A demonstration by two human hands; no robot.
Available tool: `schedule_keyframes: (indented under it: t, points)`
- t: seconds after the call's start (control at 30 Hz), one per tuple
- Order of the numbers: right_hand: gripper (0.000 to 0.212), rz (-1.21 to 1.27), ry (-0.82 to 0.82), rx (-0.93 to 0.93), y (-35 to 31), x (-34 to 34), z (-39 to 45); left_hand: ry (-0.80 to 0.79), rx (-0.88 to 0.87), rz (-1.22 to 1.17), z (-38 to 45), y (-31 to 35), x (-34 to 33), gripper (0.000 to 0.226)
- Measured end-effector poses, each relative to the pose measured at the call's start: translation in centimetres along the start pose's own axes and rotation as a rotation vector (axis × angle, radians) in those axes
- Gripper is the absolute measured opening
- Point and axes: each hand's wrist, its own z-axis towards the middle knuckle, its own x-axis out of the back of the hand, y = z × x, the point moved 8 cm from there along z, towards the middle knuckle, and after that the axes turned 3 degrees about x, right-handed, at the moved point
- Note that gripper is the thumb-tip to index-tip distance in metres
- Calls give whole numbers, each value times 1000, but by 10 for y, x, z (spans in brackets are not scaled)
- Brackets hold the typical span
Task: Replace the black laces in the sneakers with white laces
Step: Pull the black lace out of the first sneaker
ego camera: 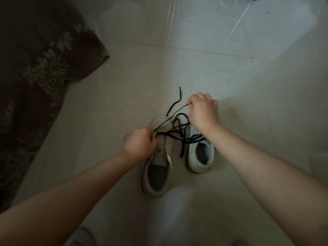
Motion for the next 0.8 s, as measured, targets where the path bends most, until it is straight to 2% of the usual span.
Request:
schedule_keyframes:
  t: [0.1,0.2,0.33,0.4,0.47,0.57,0.6,0.67,0.8]
  points:
    - [37,58,-107,336,-50,-21,-19,-8,-30,22,0,5,-2,13]
    - [29,9,-151,557,-86,-39,-30,-12,-62,38,-1,14,0,17]
    - [13,-47,-117,593,-96,-42,-35,-21,-78,32,-1,17,0,20]
    - [12,-66,-114,581,-95,-42,-34,-32,-63,18,0,15,-2,17]
    - [23,-83,-119,430,-78,-37,-19,-49,-41,14,0,10,-4,13]
    - [24,12,57,-8,-16,-1,10,-47,-2,-3,-1,0,-6,10]
    - [22,47,105,-92,2,9,13,-42,2,-10,-1,-2,-7,11]
    - [23,48,74,-60,8,8,11,-34,-5,-4,-1,-1,-8,11]
    - [40,66,-194,387,-55,-28,-19,-24,-48,11,0,10,-6,11]
